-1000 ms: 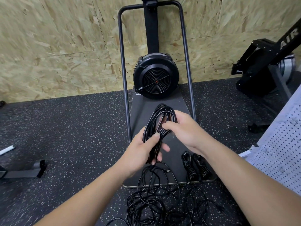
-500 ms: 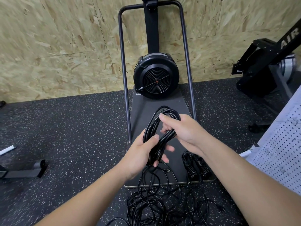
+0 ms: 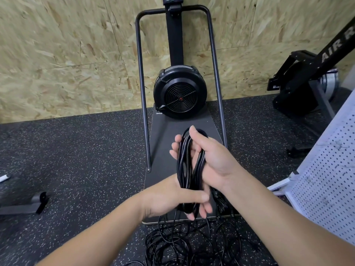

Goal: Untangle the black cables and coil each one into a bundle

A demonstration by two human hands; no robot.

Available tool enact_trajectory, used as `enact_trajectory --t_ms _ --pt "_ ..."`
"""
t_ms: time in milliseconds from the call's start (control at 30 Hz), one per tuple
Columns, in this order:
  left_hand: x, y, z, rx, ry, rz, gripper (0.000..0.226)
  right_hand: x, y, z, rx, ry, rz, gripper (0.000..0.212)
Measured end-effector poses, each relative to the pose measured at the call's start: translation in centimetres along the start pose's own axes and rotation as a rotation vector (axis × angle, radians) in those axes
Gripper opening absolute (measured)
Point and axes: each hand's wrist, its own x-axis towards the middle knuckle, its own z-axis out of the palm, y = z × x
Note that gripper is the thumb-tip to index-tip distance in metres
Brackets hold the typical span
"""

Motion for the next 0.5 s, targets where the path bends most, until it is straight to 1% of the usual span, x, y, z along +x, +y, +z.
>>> enact_trajectory --t_ms 67,133,167,200,300,367,433,500 --pt "-0.2 0.3 -0.2 0.061 -0.034 -0.006 0.022 0.0 0.3 0.2 -0.067 0.057 0.017 0.034" --pt "-0.4 0.3 -0.3 0.151 -0.037 0.019 0.021 0.2 0.5 0.2 -0.089 0.13 0.034 0.048" --pt "-0.4 0.2 -0.3 0.193 -0.023 0.038 0.02 0.4 0.5 0.2 -0.075 0.162 0.035 0.053" --pt "-0.4 -0.1 -0.1 0.185 0.002 0.065 0.019 0.5 0.5 0.3 -0.067 0.183 0.027 0.055" --pt "-0.3 -0.8 0.8 -0.057 0.142 0.144 0.012 1.2 0.2 0.5 -0.109 0.236 -0.045 0.055" --pt "-0.3 -0.9 0.8 -0.132 0.186 0.152 0.009 1.4 0.0 0.3 -0.194 0.265 -0.082 0.054" --pt "-0.3 -0.7 0.6 -0.137 0.154 0.136 0.019 1.2 -0.3 0.0 -0.274 0.271 -0.073 0.049" --pt "-0.6 -0.4 0.0 -0.214 0.104 0.077 0.028 0.9 -0.5 -0.1 -0.29 0.245 -0.039 0.046"
